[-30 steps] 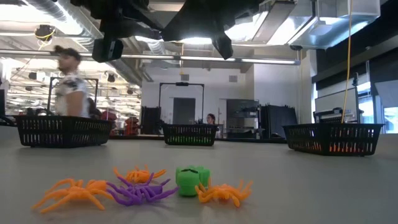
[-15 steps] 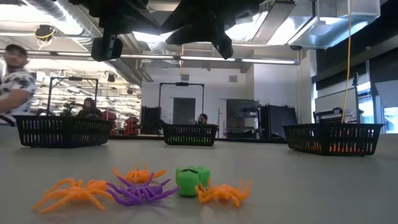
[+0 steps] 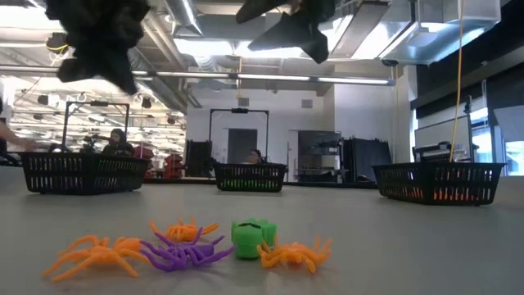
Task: Sort Halloween decoration
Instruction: Put the top violet spider toy into the left bin, then put the green skeleton toy into the top bin
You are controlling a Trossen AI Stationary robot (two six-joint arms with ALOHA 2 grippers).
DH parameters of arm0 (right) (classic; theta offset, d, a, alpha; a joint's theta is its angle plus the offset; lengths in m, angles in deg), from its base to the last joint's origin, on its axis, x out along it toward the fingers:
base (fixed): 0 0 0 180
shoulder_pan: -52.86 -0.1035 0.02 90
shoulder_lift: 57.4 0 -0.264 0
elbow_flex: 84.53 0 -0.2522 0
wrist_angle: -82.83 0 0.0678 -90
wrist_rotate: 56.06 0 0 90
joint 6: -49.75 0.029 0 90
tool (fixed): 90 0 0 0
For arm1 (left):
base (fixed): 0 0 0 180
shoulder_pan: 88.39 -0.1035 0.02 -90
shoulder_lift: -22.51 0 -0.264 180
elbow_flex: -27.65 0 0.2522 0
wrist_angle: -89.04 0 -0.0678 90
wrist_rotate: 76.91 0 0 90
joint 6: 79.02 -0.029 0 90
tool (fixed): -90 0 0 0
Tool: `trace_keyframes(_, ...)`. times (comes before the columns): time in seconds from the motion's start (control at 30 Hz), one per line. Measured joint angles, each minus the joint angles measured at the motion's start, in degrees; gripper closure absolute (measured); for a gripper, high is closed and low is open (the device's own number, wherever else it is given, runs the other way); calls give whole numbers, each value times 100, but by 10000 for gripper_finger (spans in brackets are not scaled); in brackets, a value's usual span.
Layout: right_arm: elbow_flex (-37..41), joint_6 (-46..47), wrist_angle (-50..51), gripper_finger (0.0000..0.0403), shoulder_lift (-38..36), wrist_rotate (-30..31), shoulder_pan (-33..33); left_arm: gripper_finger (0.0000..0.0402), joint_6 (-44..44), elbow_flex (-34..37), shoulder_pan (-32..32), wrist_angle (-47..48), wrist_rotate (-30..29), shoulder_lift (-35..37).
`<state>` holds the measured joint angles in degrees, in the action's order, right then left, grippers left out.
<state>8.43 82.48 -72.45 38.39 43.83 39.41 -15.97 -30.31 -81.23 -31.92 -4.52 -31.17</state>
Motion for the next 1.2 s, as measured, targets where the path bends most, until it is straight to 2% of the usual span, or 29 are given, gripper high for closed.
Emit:
trace_keyframes(0.13, 2, 107, -62, 213, 5, -45, -1, 398, 131, 0, -272, 904, -138, 344)
trace_keyframes(0.23, 2, 153, -38, 216, 5, -47, -2, 374, 121, 0, -407, 1334, -49, 461)
trace_keyframes(0.4, 2, 157, -46, 216, 5, -48, -2, 318, -297, 0, -519, 1461, 310, 513)
trace_keyframes(0.57, 2, 164, -46, 216, 5, -242, -2, 294, -361, 0, -518, 1393, 346, 508)
trace_keyframes(0.7, 2, 275, -50, 217, 5, -513, -63, 292, -470, 0, -499, 879, 386, 592)
trace_keyframes(0.83, 3, 295, -42, 217, 5, -523, -264, 292, -1073, 0, -310, -320, 415, 822)
trace_keyframes(0.97, 4, 161, -34, 217, 5, -428, -548, 293, -1574, -2, 28, -1379, -83, 1097)
trace_keyframes(1.2, 7, -332, -155, 217, 259, -44, -1128, 309, -2012, -2, 961, -2341, -577, 1158)
